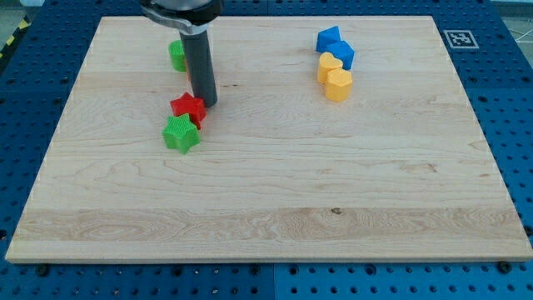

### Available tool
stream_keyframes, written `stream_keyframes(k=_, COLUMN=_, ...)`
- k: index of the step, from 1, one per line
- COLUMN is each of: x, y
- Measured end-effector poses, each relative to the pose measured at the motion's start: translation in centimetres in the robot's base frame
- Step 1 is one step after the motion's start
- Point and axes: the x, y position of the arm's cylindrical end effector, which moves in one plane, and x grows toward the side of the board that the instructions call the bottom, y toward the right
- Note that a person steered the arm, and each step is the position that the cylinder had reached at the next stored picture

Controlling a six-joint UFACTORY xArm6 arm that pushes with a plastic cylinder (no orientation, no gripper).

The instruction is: Push red circle closer to the red star

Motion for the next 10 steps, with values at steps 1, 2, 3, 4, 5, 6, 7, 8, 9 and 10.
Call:
stream_keyframes(k=1, x=0.8, y=0.3)
stream_keyframes(k=2, x=-1.2, y=1.3)
stream_keyframes(k=3, x=-3.6, y=1.3)
stream_keyframes(k=4, x=-4.0, y=4.0)
stream_keyframes(k=5, x=-6.0, y=5.2)
stream_keyframes(k=6, x=-8.8, y=4.5)
stream_keyframes(k=7, x=-10.3, y=2.8)
stream_keyframes(k=8, x=-10.0, y=1.0)
stream_keyframes(k=9, x=-8.1, y=-0.5)
stream_keyframes(k=10, x=-8.0, y=-1.0)
